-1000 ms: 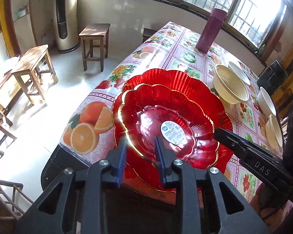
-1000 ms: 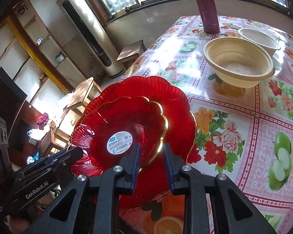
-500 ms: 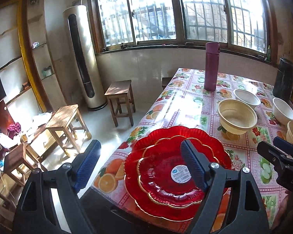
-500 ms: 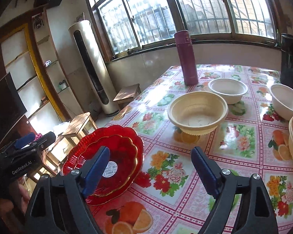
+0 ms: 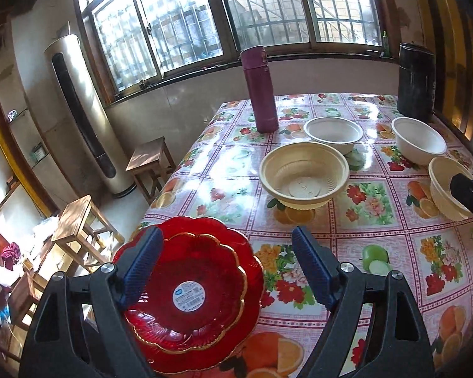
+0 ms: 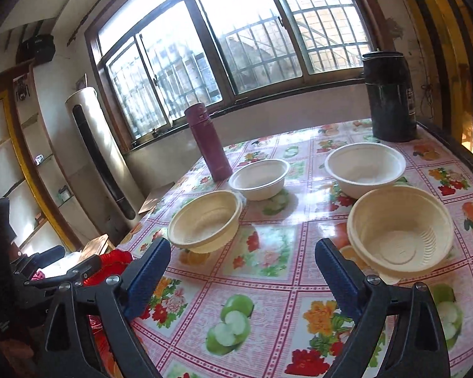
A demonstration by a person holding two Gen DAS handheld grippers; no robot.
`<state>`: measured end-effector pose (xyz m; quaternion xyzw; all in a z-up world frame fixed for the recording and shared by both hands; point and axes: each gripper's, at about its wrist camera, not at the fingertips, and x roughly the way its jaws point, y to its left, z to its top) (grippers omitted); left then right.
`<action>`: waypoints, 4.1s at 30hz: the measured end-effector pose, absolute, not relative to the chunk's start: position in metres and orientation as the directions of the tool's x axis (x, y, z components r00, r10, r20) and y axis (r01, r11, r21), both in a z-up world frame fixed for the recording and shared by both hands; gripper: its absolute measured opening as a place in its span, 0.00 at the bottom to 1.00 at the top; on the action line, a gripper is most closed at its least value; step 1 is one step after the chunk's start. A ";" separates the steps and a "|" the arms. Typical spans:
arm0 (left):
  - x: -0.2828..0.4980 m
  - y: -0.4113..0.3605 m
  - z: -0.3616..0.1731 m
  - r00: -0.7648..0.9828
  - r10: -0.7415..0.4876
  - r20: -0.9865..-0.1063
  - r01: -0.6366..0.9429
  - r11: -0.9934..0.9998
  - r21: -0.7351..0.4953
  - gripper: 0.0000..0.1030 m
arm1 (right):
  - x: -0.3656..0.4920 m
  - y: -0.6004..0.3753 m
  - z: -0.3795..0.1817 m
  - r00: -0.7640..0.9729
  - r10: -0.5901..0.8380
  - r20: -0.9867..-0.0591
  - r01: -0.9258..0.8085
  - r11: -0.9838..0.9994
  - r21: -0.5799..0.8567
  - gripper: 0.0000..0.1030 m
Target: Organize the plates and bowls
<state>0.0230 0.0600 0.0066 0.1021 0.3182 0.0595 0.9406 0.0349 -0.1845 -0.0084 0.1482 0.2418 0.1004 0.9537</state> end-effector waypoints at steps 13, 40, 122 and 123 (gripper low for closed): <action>0.039 -0.009 0.018 0.832 0.099 -0.546 0.034 0.973 0.228 0.90 | 0.027 -0.247 -0.006 0.926 0.161 -0.340 -0.064 0.958 0.278 1.00; 0.066 -0.115 0.017 0.839 -0.044 -0.543 0.212 0.944 0.252 1.00 | 0.027 -0.343 -0.011 0.937 -0.011 -0.350 0.127 0.942 0.310 1.00; 0.098 -0.175 -0.039 0.724 -0.110 -0.681 0.361 0.902 0.239 1.00 | 0.044 -0.362 -0.038 0.818 -0.113 -0.565 0.276 0.938 0.211 1.00; 0.098 -0.175 -0.040 0.723 -0.112 -0.682 0.362 0.902 0.236 1.00 | 0.044 -0.362 -0.039 0.817 -0.113 -0.565 0.276 0.938 0.211 1.00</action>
